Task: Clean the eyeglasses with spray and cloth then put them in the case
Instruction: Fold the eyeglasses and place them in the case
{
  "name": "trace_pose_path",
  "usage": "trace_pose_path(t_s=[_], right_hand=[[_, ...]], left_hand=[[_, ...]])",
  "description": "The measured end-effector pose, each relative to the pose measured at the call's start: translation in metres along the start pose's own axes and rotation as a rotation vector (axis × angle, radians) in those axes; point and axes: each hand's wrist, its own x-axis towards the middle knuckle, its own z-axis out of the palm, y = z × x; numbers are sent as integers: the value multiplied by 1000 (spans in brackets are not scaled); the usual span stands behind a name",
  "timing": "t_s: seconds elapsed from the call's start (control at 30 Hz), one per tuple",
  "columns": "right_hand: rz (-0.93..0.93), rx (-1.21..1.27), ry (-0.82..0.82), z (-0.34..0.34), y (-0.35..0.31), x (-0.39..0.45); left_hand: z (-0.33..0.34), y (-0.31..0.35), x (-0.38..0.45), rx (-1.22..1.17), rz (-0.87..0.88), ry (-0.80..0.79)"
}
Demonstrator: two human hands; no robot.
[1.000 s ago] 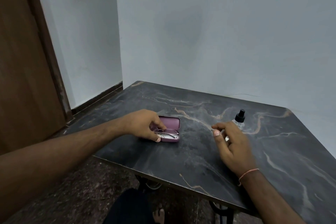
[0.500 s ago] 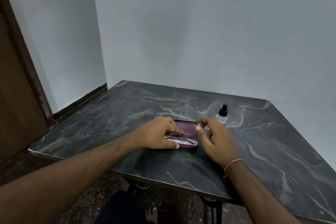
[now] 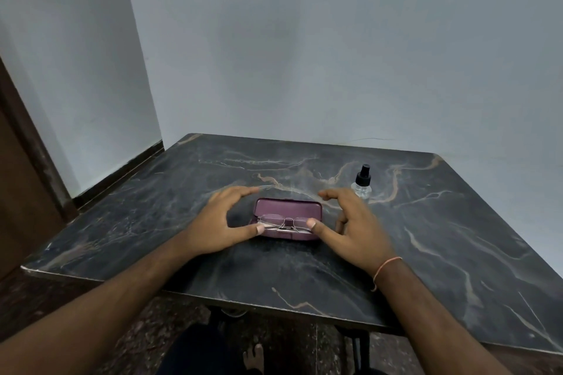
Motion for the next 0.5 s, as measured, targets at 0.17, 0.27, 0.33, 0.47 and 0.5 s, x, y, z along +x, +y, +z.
trace_pose_path(t_s=[0.17,0.27,0.33,0.47,0.5], right_hand=[[73,24,-102,0,6,-2],[73,8,-150,2,11,1],[64,6,-179,4,14,2],[68,16,-211,5,15,3],[72,16,-212,4,15,3]], left_hand=[[-4,-2,4,-145,-121,-176],[-1,-1,6,-31,-114,-177],[1,-1,5,-7,-106,-139],[1,-3,2,-104,-86,-145],[1,-4,1,-118,-81,-142]])
